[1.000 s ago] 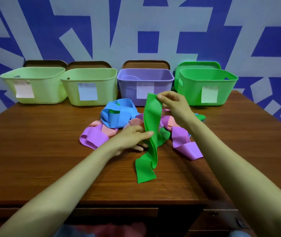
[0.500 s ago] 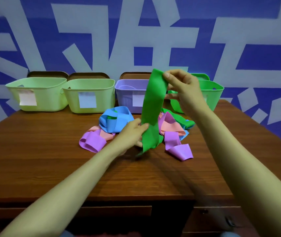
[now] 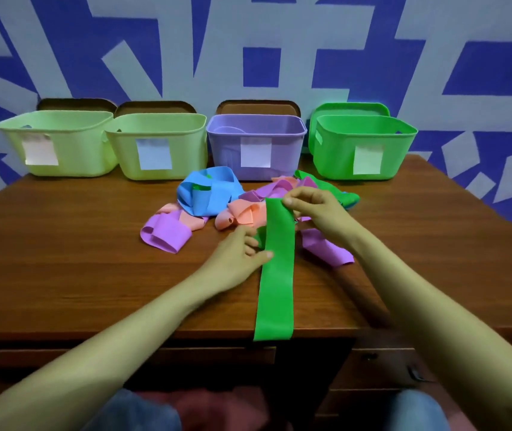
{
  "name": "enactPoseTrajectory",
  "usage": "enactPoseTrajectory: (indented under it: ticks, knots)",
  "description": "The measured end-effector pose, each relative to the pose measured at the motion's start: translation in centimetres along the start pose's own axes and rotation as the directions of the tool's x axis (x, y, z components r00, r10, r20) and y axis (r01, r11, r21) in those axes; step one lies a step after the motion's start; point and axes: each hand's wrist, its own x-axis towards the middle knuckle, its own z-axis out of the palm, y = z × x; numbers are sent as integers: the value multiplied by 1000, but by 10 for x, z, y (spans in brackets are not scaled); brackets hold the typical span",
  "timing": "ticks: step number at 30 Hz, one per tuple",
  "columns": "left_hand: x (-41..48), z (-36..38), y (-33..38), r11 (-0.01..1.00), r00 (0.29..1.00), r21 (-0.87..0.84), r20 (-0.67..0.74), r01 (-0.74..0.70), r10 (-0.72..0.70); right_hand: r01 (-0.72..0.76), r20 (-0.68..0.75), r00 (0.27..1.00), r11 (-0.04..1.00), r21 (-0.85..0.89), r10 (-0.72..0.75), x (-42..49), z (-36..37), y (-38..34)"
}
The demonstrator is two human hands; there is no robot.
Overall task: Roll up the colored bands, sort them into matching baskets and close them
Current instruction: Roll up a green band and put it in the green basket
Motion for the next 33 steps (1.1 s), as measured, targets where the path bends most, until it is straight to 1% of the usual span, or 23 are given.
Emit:
enactPoseTrajectory:
  ticks: [2,4,6,7,10,13,16,19,22,23,25,28,31,33]
  knots:
    - [22,-4,1,997,999,-68,-28,26,-28,1,-20,1000,1000,7,-1,9,1,7]
    - [42,-5,3,977,998,-202,18,67,-64,20,-19,1000,1000,5,-20,19,2,7]
    - [59,-5,4,936,995,-339,71,91,-71,37,-7,999,999,13,-37,29,3,5]
    - [65,-5,4,924,994,-371,78,94,-70,47,0,999,999,15,-47,33,4,4]
    - [86,-6,-1,918,996,-387,26,84,-81,84,0,996,996,-29,-84,44,6,5]
    - [98,-6,-5,899,997,-434,-25,50,-68,128,-8,991,980,-149,-131,53,5,16]
    - [108,-10,-9,900,996,-435,-65,32,-67,123,-39,990,974,-190,-133,58,5,29]
    - [116,-13,-13,891,995,-453,-77,20,-61,117,-97,986,981,-152,-133,59,7,33]
    - [121,-13,-16,881,991,-472,-133,-32,-36,95,-87,992,995,19,-93,59,7,33]
    - [122,-12,-16,869,989,-493,-143,-40,-35,99,-81,992,994,40,-95,61,6,34]
    - [123,-9,-18,843,988,-537,-148,-41,-47,118,-92,989,993,1,-117,64,5,36]
    - [121,-3,-21,808,992,-588,-123,-41,-39,139,-155,978,990,-32,-143,64,7,39]
    - [119,-1,-18,746,996,-665,-84,-32,-32,182,-204,961,983,-37,-186,62,10,39]
    - [117,-2,-14,706,994,-708,-95,-30,-54,215,-208,953,975,-55,-221,62,10,38]
